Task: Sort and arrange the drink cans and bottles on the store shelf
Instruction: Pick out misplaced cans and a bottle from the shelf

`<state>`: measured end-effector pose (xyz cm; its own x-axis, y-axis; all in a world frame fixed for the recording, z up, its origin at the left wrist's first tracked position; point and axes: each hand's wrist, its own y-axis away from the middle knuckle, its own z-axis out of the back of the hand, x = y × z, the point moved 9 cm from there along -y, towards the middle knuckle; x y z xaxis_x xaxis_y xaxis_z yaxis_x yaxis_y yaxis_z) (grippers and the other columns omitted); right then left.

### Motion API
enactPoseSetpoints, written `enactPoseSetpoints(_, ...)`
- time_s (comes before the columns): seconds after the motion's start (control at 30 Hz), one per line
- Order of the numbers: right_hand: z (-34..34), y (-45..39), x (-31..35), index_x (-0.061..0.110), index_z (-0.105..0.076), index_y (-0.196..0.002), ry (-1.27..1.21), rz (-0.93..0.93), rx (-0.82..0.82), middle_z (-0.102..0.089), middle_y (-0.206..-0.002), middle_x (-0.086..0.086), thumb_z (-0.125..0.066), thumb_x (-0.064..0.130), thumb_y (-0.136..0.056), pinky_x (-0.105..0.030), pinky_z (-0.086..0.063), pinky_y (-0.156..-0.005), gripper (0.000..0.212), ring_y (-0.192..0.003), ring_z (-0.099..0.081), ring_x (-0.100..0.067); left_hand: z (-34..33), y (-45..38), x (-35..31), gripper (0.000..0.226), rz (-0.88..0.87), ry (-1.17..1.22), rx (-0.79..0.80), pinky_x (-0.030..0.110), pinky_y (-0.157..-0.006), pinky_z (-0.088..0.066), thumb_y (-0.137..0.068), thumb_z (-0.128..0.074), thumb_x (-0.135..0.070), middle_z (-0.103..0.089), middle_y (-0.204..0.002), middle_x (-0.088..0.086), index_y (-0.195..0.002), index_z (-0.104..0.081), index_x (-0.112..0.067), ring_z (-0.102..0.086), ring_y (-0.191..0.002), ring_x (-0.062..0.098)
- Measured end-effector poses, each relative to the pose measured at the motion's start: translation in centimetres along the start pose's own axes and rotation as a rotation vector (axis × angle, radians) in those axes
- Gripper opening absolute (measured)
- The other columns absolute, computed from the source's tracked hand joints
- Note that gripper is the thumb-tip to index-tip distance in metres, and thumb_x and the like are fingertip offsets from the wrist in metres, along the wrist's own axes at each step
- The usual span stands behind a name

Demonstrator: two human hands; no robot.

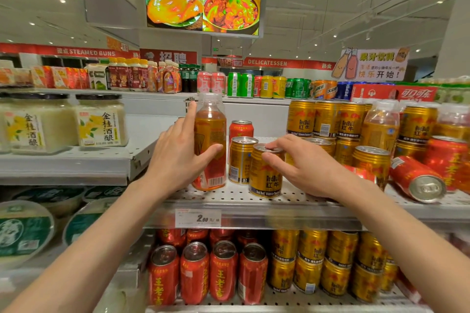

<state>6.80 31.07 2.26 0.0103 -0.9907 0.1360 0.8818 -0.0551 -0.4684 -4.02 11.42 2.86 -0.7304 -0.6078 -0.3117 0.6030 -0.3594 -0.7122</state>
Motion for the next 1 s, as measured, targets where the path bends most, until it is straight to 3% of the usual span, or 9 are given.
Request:
enactPoseSetpoints(0.13,1.6,1.4,-0.3,0.026,-0.051,-0.141,-0.035,-0.024,-0.166,-0.053,-0.139,0.009,-0.045,0.064,-0.093,-0.035,-0.046,-0.106,0.061,-0.128,-0.049,-0.009,1.2,0.9,-0.7,0.093,-0.075,0.086,-0.126,0.03,-0.107,-0.036,-0.087,-0.073,-0.042,-0.042,-0.143,0.011,-0.16,-0.022,-0.017,-0.042,-0.132,0.022)
enactPoseSetpoints(0.23,2.3,3.4,-0.7,0.025,-0.055,-0.136,-0.163,-0.067,-0.316,-0.057,-0.132,0.01,-0.056,0.054,-0.094,-0.033,-0.052,-0.098,0.052,-0.118,-0.053,-0.005,2.3,2.6,-1.5,0.074,-0.13,0.154,-0.22,0.016,-0.104,-0.03,-0.09,-0.069,-0.038,-0.048,-0.137,0.007,-0.154,-0.036,-0.017,-0.045,-0.126,0.016)
enactPoseSetpoints(0.33,1.6,6.1,-1.0,0.029,-0.059,-0.128,-0.342,-0.139,-0.415,-0.063,-0.112,0.016,-0.062,0.047,-0.092,-0.022,-0.057,-0.08,0.04,-0.099,-0.061,0.0,2.6,5.2,-1.8,0.052,-0.127,0.316,-0.238,0.021,-0.091,-0.048,-0.091,-0.066,-0.033,-0.056,-0.121,-0.001,-0.139,-0.05,-0.018,-0.058,-0.107,0.013)
enactPoseSetpoints(0.43,-1.0,9.0,-1.1,0.037,-0.062,-0.118,-0.542,-0.248,-0.396,-0.068,-0.093,0.016,-0.065,0.043,-0.091,-0.017,-0.056,-0.074,0.028,-0.088,-0.065,0.001,0.9,8.4,-1.3,0.038,-0.038,0.529,-0.116,0.015,-0.077,-0.052,-0.092,-0.071,-0.023,-0.063,-0.11,-0.009,-0.127,-0.056,-0.028,-0.063,-0.094,0.007)
enactPoseSetpoints(0.53,-4.6,12.0,-1.6,0.045,-0.064,-0.112,-0.678,-0.36,-0.353,-0.072,-0.093,0.013,-0.066,0.043,-0.09,-0.034,-0.058,-0.083,0.021,-0.087,-0.069,-0.009,-1.6,11.8,-0.2,0.035,0.061,0.642,0.014,0.013,-0.081,-0.051,-0.091,-0.071,-0.024,-0.068,-0.107,-0.017,-0.122,-0.059,-0.036,-0.066,-0.1,0.005)
enactPoseSetpoints(0.63,-7.7,15.0,-2.3,0.038,-0.066,-0.11,-0.772,-0.473,-0.334,-0.076,-0.088,0.004,-0.067,0.034,-0.092,-0.045,-0.058,-0.085,0.018,-0.084,-0.07,-0.017,-4.1,14.9,1.7,0.034,0.196,0.73,0.094,0.016,-0.08,-0.052,-0.09,-0.072,-0.025,-0.071,-0.102,-0.014,-0.116,-0.062,-0.042,-0.068,-0.095,0.009)
enactPoseSetpoints(0.83,-9.7,18.9,-4.8,0.03,-0.068,-0.108,-0.806,-0.594,-0.313,-0.075,-0.083,0.0,-0.067,0.026,-0.094,-0.032,-0.058,-0.079,0.015,-0.081,-0.07,-0.014,-7.2,18.8,2.5,0.03,0.367,0.82,0.14,0.014,-0.077,-0.052,-0.091,-0.07,-0.018,-0.07,-0.101,-0.016,-0.113,-0.064,-0.038,-0.066,-0.09,0.01)
enactPoseSetpoints(0.9,-9.6,19.5,-5.8,0.03,-0.068,-0.108,-0.794,-0.602,-0.305,-0.075,-0.083,0.003,-0.066,0.026,-0.094,-0.032,-0.056,-0.08,0.015,-0.082,-0.07,-0.011,-7.6,19.1,1.8,0.028,0.382,0.804,0.146,0.011,-0.077,-0.051,-0.091,-0.069,-0.02,-0.071,-0.101,-0.017,-0.113,-0.063,-0.037,-0.066,-0.091,0.008)
enactPoseSetpoints(1.0,-9.4,20.1,-7.6,0.031,-0.067,-0.109,-0.789,-0.586,-0.288,-0.074,-0.084,0.005,-0.065,0.027,-0.095,-0.035,-0.058,-0.082,0.014,-0.086,-0.071,-0.011,-8.5,19.1,-0.1,0.027,0.4,0.795,0.137,0.019,-0.082,-0.053,-0.091,-0.069,-0.022,-0.072,-0.101,-0.015,-0.114,-0.064,-0.035,-0.067,-0.095,0.009)
